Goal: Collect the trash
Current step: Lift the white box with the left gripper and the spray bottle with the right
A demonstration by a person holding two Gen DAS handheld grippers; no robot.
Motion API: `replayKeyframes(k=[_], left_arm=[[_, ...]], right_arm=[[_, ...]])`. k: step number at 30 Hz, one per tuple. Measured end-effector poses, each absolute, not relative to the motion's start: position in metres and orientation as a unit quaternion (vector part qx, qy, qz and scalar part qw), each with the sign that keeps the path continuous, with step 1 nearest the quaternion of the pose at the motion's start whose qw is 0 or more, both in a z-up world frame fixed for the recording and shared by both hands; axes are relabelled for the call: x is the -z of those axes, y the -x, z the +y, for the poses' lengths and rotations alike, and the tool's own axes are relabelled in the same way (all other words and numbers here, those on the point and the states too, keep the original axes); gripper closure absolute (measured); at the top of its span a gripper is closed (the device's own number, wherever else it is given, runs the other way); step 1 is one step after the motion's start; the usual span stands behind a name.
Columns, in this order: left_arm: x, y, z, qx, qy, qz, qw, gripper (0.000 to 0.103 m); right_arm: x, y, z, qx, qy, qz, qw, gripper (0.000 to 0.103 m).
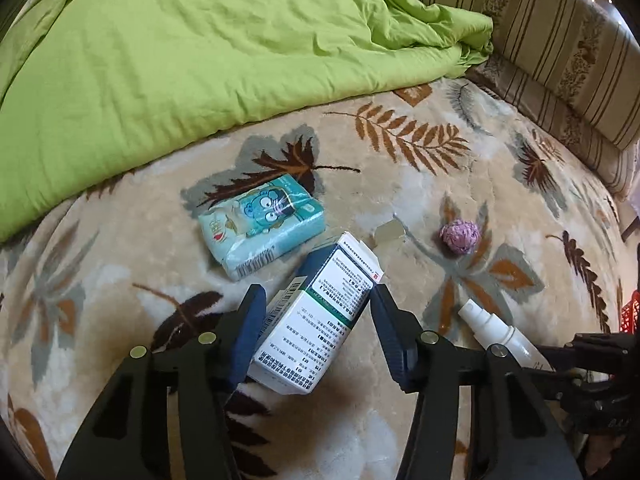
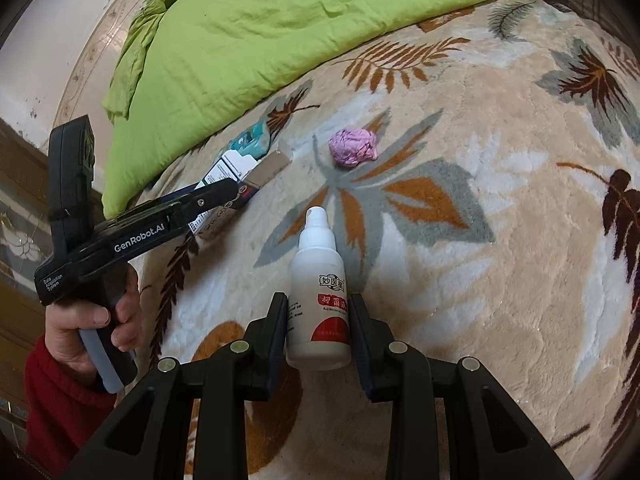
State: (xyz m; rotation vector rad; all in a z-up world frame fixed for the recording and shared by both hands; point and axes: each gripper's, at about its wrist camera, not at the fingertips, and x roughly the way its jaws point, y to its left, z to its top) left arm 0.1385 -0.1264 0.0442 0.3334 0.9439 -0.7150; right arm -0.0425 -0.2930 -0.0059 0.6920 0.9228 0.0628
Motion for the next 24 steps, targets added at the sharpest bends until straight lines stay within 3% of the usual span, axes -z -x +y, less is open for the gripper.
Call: replayKeyframes(k=[4,6,12,24], left_arm=[[-0.03,-0.139,-0.144,0.315,-0.206,0.442,0.814,0.045],[-0.021,-0.136,-0.148,0.298,-0.219,0.427,0.825,0.051],[-0.031,-0.125,-0.124,0.278,-0.144,0.413,0.855,0.06],[-0.061,-0.017,-0.057,0.202,-0.056,0.374,0.904,0.06]], right_arm=[[0.005,0.039,-0.292,-0.022,-0.32,0.436,0.841,0.07],[0.004,0.035,-0.29,-0.018,-0.308,0.437,0.845,0.07],[0.001,0.031,-0.283,-0.016,-0.267,0.432,0.861,0.07],[-0.028,0.053,-0.257,-0.023,-0.192,0.375,0.907,0.07]])
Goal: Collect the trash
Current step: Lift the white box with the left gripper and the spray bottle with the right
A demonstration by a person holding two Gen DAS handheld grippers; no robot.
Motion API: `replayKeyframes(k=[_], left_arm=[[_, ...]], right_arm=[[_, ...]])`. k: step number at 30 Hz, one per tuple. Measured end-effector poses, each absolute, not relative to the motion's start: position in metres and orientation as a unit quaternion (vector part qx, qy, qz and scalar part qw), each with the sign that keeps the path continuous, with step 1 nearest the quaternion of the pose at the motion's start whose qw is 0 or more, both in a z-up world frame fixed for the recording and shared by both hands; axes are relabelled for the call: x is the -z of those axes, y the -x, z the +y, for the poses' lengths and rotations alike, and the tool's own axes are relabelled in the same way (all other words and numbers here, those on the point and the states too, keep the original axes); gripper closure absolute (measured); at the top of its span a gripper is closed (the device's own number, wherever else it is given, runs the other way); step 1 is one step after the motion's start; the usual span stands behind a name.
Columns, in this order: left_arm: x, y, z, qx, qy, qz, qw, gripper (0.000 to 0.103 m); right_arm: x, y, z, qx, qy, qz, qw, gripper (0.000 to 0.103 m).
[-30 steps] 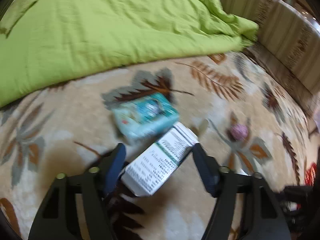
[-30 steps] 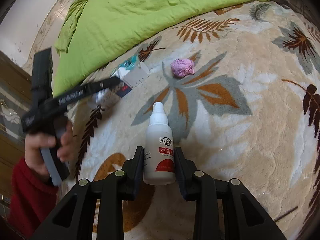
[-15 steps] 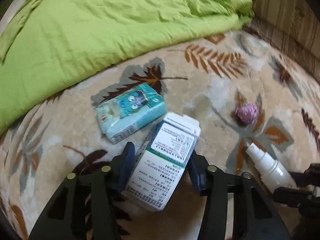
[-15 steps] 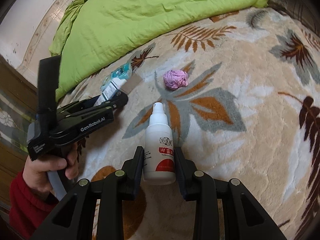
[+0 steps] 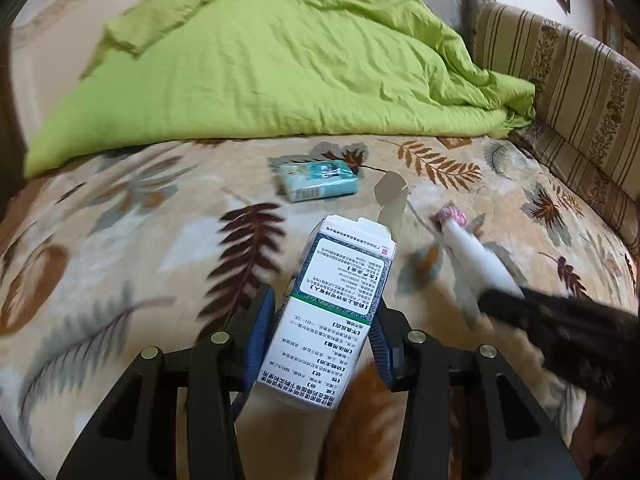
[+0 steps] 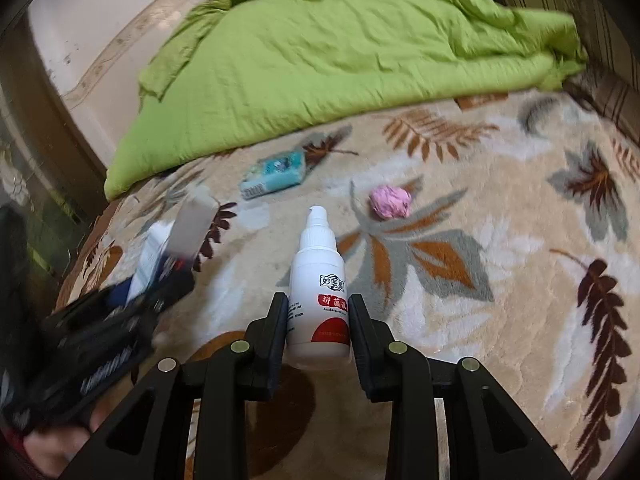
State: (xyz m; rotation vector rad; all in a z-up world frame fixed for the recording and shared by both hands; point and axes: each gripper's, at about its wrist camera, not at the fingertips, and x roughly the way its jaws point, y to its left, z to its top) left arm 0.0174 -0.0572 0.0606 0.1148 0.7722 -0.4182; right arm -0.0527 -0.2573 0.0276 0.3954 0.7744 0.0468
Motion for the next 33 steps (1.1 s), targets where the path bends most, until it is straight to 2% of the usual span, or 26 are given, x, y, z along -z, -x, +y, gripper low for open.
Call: replayKeyframes(k=[5,9,10,11,22,33], left_arm=[[-0.073,0.025,-0.038,0.18,-0.03,0.361,0.914,0.06],[-0.083,0.053,-0.033,0.154,-0.047,0.345,0.925,0.06],[-0.087,0.062,-0.03,0.146,-0.051,0.339,0.928,0.061],[-0.09,0.069,-0.03,0.143,-0.053,0.336,0.929,0.067],[-0.119,0.136,-0.022,0.129,-0.079,0.304,0.941,0.067],[-0.098,0.109,0.014,0.165,0.015,0.365,0.916,0.067]], right_arm=[[-0.04,0.069,-0.239,-0.024,-0.158,0.353,0.922,0.07],[-0.054,0.091,-0.22,-0.034,-0.128,0.326,0.936,0.07],[-0.056,0.1,-0.216,-0.04,-0.13,0.322,0.937,0.07],[-0.056,0.106,-0.213,-0.045,-0.134,0.321,0.936,0.07],[-0.066,0.173,-0.22,-0.05,-0.149,0.289,0.944,0.07],[-0.07,0.185,-0.218,-0.071,-0.159,0.275,0.945,0.07]])
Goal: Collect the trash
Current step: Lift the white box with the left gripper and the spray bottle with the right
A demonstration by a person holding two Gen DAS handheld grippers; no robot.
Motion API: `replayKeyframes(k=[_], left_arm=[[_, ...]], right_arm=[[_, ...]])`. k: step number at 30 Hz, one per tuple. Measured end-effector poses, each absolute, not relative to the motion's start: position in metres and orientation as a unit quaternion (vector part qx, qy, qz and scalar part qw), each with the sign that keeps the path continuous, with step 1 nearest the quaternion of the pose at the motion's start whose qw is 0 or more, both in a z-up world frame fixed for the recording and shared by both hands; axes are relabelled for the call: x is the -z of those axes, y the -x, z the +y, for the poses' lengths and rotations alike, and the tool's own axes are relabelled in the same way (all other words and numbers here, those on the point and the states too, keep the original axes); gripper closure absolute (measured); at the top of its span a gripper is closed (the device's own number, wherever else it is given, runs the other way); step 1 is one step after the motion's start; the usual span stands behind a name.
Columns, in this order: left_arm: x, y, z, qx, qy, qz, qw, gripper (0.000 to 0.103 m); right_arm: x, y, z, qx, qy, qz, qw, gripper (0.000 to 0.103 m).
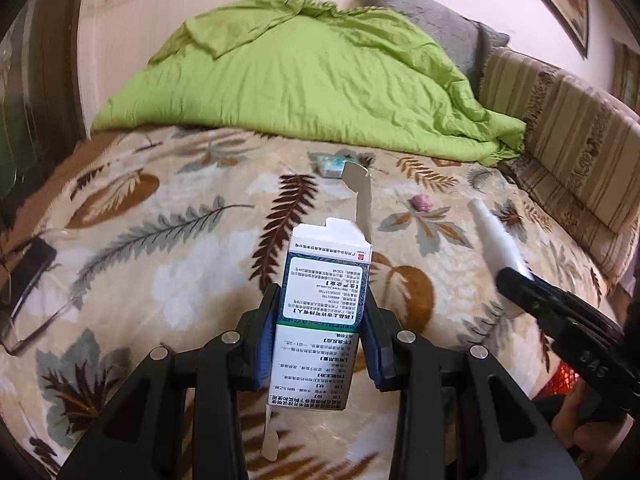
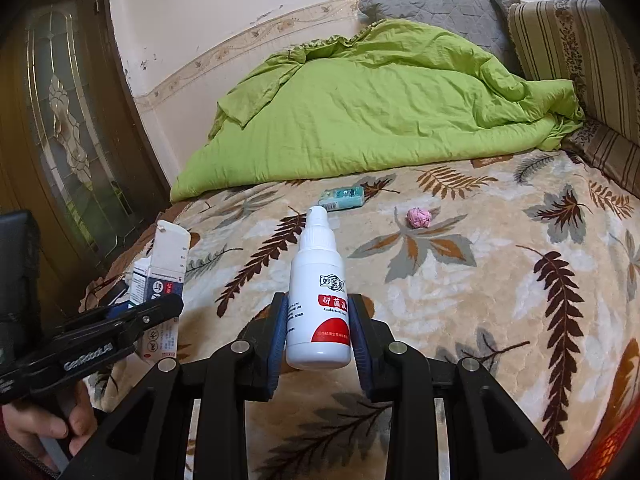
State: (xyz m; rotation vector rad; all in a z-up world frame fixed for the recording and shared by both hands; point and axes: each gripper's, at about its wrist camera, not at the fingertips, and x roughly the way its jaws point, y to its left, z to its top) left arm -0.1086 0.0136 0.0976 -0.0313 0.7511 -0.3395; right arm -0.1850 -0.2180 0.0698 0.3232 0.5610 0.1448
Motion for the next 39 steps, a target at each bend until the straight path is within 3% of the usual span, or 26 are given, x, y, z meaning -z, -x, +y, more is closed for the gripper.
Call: replayKeyframes(k=[4,18,39], left_arm=[[-0.087,0.094,0.02,0.156,0.03,0.371,0.915,0.067],[-0.074,0.094,-0.004,0.107,-0.058,0.324,0.938,0.067],[-0.061,0.083,0.001,0.093,-0.058,0.331,0.937,0.067]], right_arm=[[-0.066,0.176,-0.216,-0.077,-0.169,0.285,0.94,0.07],[-0.058,0.158,-0.183,-0.107,-0.138,0.317,0.932,0.07],[-0.046,0.147,-0.176,-0.101,-0.127,0.33,0.93,0.07]])
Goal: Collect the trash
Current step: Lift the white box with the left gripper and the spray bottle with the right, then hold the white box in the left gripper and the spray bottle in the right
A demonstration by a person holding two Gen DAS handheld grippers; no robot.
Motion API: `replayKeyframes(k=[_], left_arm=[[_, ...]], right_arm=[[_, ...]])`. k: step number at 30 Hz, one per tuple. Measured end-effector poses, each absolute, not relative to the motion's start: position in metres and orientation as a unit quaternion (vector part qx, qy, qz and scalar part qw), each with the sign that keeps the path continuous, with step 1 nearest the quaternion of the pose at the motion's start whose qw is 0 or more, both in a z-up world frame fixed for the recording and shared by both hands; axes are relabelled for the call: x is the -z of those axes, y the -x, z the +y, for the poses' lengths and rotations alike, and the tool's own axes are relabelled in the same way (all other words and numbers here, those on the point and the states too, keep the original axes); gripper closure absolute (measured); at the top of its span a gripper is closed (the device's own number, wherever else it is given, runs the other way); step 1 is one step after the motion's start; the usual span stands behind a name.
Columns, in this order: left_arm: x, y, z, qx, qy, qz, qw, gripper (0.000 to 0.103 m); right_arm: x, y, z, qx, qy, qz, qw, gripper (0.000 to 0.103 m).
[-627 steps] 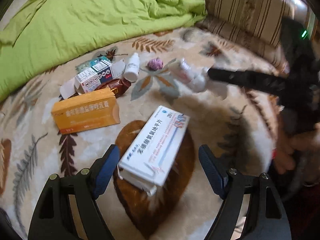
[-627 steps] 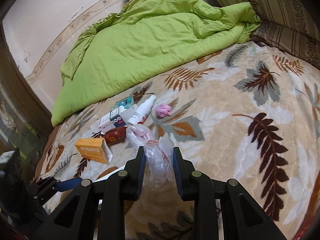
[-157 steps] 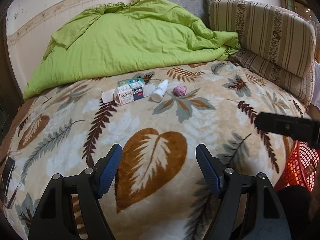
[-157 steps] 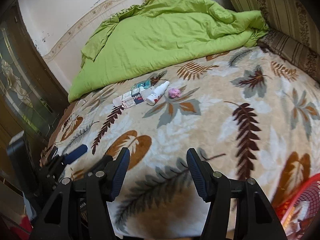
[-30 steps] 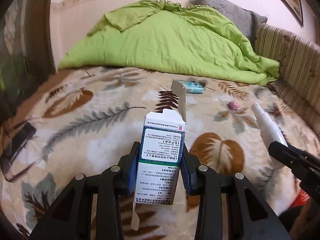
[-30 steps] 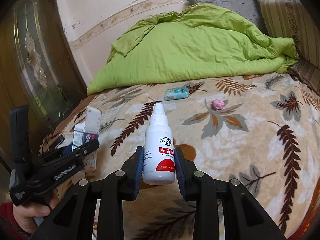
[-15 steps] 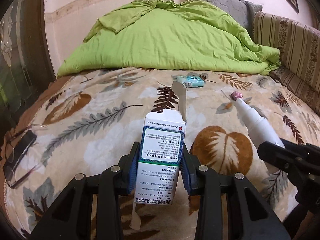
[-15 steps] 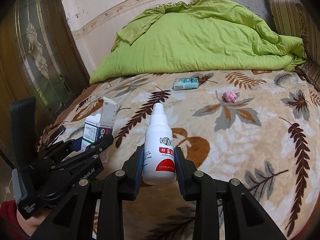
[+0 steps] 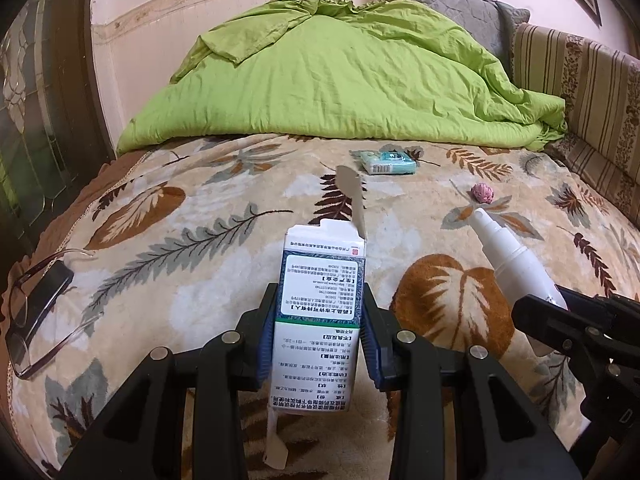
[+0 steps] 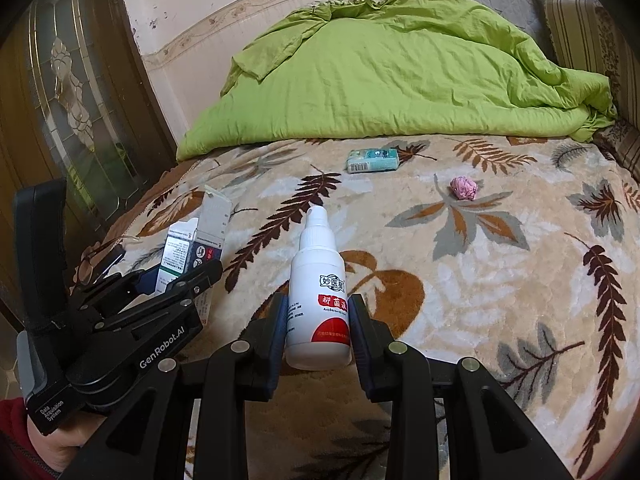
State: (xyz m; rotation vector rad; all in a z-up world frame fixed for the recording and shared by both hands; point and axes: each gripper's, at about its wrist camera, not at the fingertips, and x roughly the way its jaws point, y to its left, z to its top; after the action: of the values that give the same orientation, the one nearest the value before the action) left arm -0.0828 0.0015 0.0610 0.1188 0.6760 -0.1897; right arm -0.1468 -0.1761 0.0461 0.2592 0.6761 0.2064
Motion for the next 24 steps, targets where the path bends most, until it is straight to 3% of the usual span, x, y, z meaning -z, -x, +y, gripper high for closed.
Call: replayKeyframes(k=[24], left_arm=[[-0.064,0.09,0.003,0.096,-0.064,0.323,0.939,0.067]], right_arm=[[-0.05,0.158,-0.182,-0.089,-0.12,0.32,0.936,0.07]])
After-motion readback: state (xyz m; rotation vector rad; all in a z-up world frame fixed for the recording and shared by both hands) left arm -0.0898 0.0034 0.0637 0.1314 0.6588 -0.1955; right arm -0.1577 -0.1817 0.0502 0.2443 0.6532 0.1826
